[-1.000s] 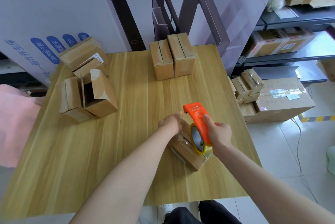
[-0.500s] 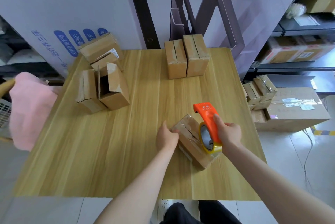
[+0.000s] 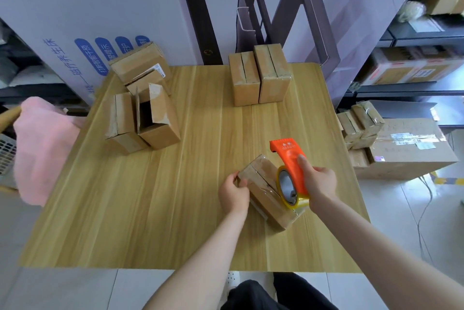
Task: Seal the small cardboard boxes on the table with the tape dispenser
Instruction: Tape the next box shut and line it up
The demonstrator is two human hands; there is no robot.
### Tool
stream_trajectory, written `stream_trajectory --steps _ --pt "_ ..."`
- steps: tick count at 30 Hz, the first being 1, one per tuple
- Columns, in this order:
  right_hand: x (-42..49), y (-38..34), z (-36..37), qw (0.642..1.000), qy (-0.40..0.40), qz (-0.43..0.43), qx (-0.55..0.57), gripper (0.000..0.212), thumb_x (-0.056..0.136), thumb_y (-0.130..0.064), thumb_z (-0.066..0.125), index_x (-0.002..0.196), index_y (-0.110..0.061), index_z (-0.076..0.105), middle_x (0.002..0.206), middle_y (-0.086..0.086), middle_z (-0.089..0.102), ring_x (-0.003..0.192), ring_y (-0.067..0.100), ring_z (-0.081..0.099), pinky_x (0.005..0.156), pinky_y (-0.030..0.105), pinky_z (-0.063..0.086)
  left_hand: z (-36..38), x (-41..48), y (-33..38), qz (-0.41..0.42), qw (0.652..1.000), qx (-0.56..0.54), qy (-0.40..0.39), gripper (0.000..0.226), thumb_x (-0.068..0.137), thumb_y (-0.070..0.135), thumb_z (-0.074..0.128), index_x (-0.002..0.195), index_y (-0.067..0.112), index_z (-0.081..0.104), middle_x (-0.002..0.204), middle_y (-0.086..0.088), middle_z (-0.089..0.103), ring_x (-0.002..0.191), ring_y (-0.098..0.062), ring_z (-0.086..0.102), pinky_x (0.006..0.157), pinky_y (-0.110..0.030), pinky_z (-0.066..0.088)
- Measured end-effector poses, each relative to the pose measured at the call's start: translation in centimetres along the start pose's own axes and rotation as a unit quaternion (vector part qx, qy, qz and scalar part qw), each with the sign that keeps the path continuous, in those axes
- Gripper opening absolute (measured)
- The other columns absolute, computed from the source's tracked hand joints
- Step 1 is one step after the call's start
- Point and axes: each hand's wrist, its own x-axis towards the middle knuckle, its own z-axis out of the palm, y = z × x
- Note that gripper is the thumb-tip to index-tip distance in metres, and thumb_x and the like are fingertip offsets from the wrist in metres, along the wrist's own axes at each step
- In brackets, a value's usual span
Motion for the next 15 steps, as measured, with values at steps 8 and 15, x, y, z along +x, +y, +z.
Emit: stream_trajectory --steps 8,15 --pt "-0.7 -0.1 0.6 1.000 0.001 -0.015 -0.005 0.061 0.079 -0.053 0.068 0.080 0.008 0.067 0.059 0.009 0.060 0.051 0.021 0.055 0.051 0.028 0.043 -1.1 0.8 1.4 0.016 0.995 0.079 -0.066 0.035 0.089 0.010 0.054 0.120 0.018 0.066 0.115 0.000 0.068 0.104 -0.020 0.063 0.073 -0.021 0.040" --pt "-1.1 -0.1 0.4 1.000 -0.007 -0.020 0.021 0.060 0.081 -0.053 0.067 0.077 0.007 0.066 0.063 0.012 0.060 0.056 0.024 0.055 0.055 0.031 0.045 -2.0 -1.8 -1.4 0.011 0.989 0.136 -0.064 0.058 0.089 0.021 0.055 0.144 0.025 0.038 0.135 0.003 0.056 0.120 -0.021 0.055 0.089 -0.030 0.046"
